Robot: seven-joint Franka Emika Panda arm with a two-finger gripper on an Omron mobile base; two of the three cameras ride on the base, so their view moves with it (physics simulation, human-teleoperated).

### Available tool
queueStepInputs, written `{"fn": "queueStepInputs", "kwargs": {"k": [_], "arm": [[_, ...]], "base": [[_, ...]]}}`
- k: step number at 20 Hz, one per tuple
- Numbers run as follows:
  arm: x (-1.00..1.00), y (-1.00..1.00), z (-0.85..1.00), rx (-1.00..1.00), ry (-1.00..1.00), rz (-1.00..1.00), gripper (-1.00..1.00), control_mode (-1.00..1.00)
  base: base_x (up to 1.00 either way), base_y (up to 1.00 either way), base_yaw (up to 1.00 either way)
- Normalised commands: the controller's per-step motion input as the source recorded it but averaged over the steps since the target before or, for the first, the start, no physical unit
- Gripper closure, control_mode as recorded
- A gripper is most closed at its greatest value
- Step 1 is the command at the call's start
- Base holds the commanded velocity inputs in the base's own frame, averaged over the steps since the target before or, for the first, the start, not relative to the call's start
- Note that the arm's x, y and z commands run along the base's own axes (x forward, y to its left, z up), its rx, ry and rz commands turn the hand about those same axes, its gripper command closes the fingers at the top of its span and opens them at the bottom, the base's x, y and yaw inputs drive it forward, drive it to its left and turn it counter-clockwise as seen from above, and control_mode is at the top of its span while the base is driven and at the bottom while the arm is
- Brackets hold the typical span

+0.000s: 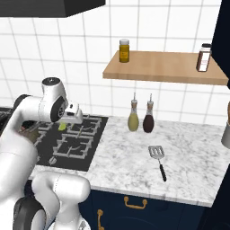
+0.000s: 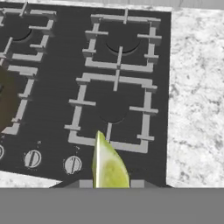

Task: Put the lemon wedge and onion in the pot. Retrieve the spatula and lightly stir the vegetables in the pot.

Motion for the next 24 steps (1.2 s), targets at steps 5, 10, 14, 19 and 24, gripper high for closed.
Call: {"fn": "queueStepInputs", "kwargs": {"k": [5,10,14,19,24], "arm": [[0.0,1.0,0.2,0.0,0.0,0.15,1.0,-1.0],[0.05,1.0,0.04,0.0,0.0,0.15,1.0,-1.0],[0.24,1.0,0.0,0.0,0.0,0.11,1.0,-1.0],[0.44,1.0,-0.01,0.0,0.0,0.08,1.0,-1.0],[0.53,0.75,-0.4,0.0,0.0,0.01,1.0,-1.0]], "base": [[0.0,0.0,0.0],[0.0,0.0,0.0],[0.0,0.0,0.0],[0.0,0.0,0.0],[0.0,0.0,0.0]]}}
